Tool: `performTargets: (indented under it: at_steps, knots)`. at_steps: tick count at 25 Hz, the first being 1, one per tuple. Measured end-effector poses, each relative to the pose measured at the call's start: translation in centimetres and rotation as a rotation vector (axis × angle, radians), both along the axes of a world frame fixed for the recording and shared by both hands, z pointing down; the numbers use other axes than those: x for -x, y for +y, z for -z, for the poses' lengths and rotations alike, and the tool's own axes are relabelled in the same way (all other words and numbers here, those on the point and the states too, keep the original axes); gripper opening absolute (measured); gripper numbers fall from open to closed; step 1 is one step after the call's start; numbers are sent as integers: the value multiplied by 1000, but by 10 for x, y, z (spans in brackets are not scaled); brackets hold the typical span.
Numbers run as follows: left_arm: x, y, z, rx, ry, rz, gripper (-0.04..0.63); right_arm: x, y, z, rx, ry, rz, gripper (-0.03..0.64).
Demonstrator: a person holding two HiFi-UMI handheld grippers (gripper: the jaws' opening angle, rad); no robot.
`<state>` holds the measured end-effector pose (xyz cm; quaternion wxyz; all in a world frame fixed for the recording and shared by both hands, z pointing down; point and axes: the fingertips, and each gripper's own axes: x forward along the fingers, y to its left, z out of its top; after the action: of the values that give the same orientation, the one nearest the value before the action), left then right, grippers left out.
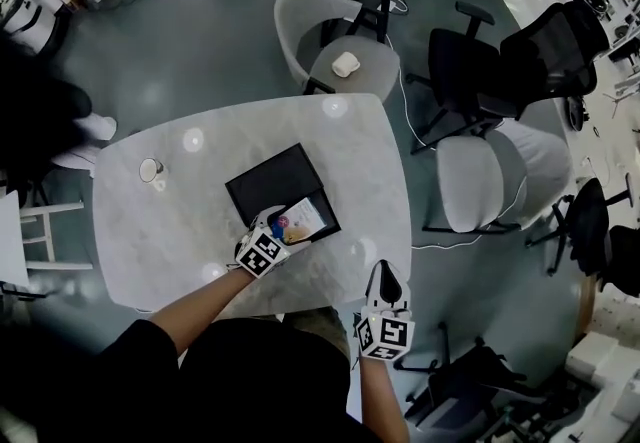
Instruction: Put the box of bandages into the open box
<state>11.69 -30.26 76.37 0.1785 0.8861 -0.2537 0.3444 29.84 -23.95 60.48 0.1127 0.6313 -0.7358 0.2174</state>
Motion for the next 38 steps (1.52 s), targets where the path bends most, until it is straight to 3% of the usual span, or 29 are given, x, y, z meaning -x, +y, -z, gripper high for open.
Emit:
performTargets:
  at_steps: [11, 18, 24, 33, 38]
  knots:
    - [-11, 4, -48, 99, -102, -17, 448, -10, -18, -11, 32, -39, 51, 12]
    - [-14, 2, -51, 65, -135, -18, 448, -28, -27, -15, 42, -83, 3, 12]
    - [-19, 1, -53, 83, -128, -15, 449, -27, -29, -16, 40, -80, 14, 12]
    - [-14, 5, -27, 41, -58, 14, 449, -14, -25, 0, -3, -53, 10, 12]
    - [4, 10, 36, 6, 66, 94, 449, 13, -12, 22, -39, -52, 5, 12]
